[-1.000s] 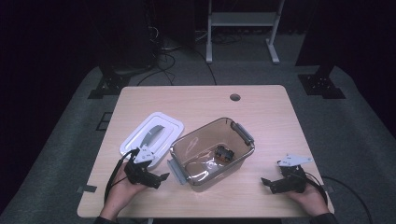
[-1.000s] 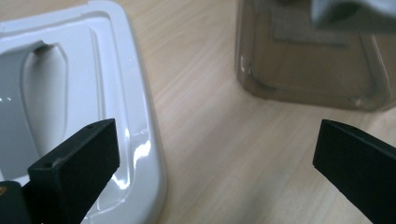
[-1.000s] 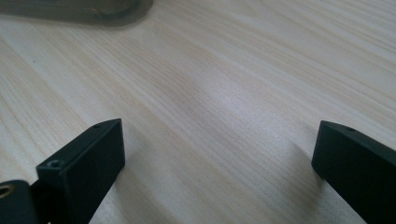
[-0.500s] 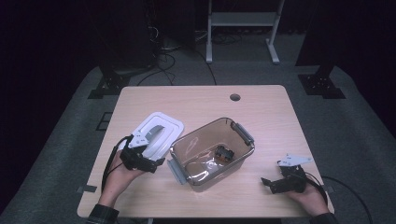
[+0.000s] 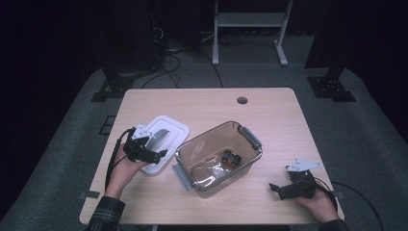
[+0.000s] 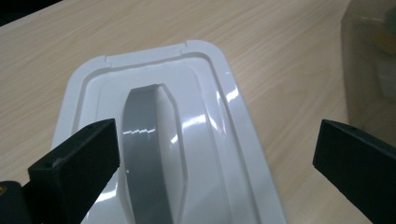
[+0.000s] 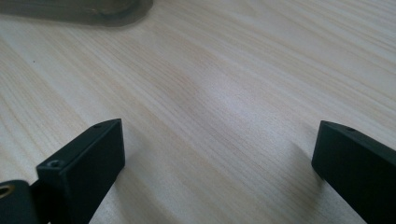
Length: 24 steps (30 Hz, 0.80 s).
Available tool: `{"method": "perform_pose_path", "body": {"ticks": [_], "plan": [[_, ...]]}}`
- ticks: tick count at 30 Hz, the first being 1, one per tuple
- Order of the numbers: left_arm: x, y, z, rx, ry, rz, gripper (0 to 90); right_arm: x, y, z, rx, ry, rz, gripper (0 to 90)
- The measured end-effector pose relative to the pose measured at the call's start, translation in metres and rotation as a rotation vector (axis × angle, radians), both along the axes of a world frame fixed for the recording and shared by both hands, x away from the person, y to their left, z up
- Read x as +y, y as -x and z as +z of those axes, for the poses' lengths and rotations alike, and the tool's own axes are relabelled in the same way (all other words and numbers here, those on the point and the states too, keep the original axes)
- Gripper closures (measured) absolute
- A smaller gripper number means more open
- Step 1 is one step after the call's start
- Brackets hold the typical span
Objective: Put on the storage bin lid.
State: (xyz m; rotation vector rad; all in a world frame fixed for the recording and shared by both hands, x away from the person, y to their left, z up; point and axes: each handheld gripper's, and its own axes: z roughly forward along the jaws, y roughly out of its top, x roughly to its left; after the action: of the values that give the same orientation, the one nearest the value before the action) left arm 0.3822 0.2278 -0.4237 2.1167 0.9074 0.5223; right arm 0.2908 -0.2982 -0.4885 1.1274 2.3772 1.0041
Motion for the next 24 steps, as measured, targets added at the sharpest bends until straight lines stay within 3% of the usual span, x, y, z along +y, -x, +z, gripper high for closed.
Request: {"method": "perform_pose_path", "body": {"ticks": [6,8,11,18,24], "plan": [[0.003,-0.016,-0.008,0.025,-0.011,0.030,0.0,0.000,0.000,0.000,0.000,0.000,0.000,1.6],[0.004,-0.020,-0.009,0.017,-0.016,0.042,5.9,0.000,0.000,0.000,0.000,0.000,0.000,1.6],[0.003,-0.026,-0.011,0.039,-0.020,0.056,7.1,0.000,0.000,0.000,0.000,0.000,0.000,1.6],[0.008,-0.038,-0.020,0.053,0.003,0.076,17.5,0.000,0.000,0.000,0.000,0.000,0.000,1.6],[0.012,-0.045,-0.028,0.063,-0.006,0.088,26.1,0.000,0.000,0.000,0.000,0.000,0.000,1.6]]}}
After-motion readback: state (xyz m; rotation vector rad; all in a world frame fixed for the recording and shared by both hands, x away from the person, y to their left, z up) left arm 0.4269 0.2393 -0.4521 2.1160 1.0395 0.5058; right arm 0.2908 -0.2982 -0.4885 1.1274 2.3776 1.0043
